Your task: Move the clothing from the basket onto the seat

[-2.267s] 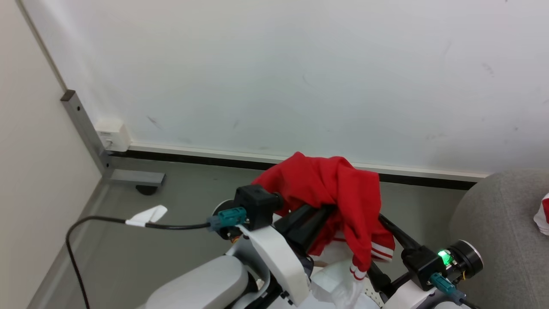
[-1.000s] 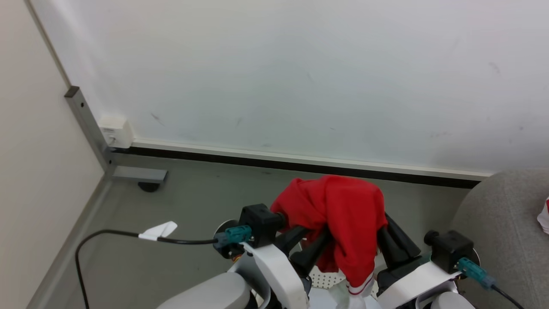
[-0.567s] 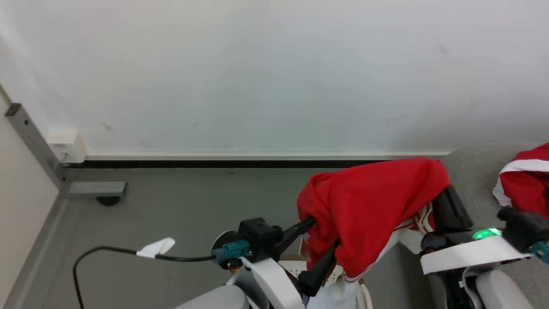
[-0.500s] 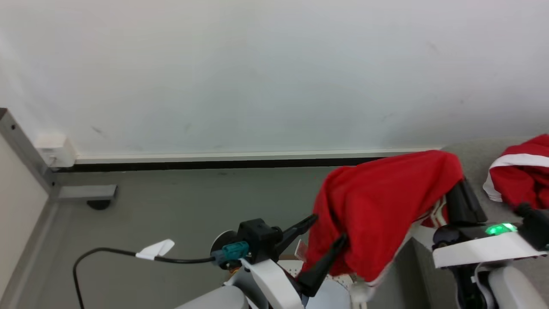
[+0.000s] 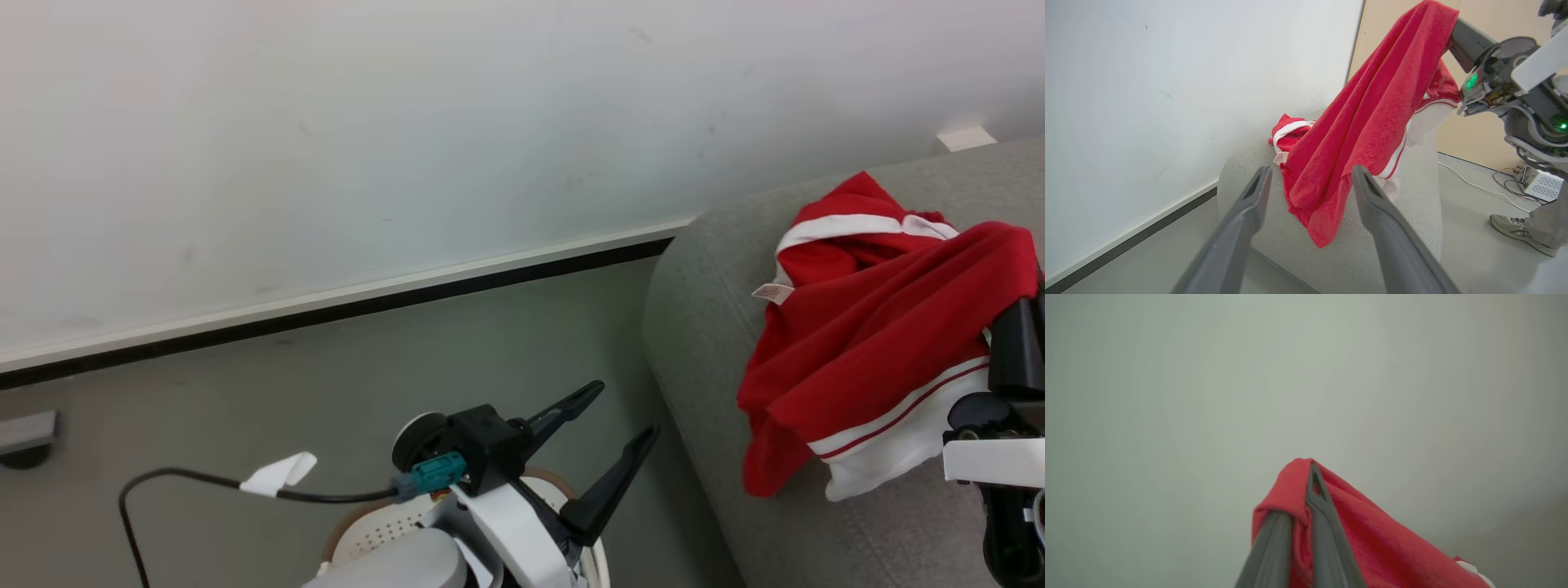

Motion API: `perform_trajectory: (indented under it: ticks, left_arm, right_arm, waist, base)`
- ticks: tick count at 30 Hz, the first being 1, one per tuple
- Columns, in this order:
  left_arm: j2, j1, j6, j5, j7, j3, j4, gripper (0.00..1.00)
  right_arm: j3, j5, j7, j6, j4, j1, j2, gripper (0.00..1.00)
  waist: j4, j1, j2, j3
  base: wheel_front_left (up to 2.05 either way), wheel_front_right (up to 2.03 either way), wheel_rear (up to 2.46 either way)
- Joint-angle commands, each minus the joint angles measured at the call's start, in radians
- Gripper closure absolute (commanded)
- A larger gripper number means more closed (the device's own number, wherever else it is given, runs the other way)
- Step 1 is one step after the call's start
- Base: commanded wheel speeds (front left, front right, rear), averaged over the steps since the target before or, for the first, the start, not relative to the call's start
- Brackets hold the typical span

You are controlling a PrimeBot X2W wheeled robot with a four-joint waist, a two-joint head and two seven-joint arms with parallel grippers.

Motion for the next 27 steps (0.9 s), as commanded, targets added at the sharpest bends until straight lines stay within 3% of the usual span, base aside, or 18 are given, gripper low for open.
perform_trajectory:
  ticks: [1, 8, 17, 27]
  left_arm:
    - [0.006, -0.009, -0.003, 0.015, -0.002, 0.001, -0.005, 0.00]
    - [0.014, -0.024, -0.009, 0.042, -0.005, 0.001, -0.011, 0.00]
    - [0.027, -0.042, -0.012, 0.056, 0.000, -0.005, -0.012, 0.00]
    - [0.032, -0.071, -0.008, 0.075, 0.004, -0.002, -0.024, 0.00]
  right_arm:
    - [-0.026, -0.018, 0.017, -0.002, -0.038, 0.024, 0.011, 1.00]
    - [-0.077, -0.045, 0.068, -0.002, -0.143, 0.074, 0.050, 1.00]
    - [-0.081, -0.065, 0.083, -0.002, -0.177, 0.058, 0.073, 1.00]
    - [-0.137, -0.081, 0.113, -0.002, -0.193, -0.114, -0.013, 1.00]
  waist:
    - [-0.065, -0.0001, -0.0001, 0.028]
    - [-0.124, -0.0001, -0.0001, 0.058]
    - [-0.134, -0.0001, -0.0001, 0.091]
    - [-0.112, -0.0001, -0.0001, 0.151]
  base:
    - [0.00, 0.00, 0.00]
    - [0.00, 0.00, 0.00]
    - [0.00, 0.00, 0.00]
    - [0.00, 0.00, 0.00]
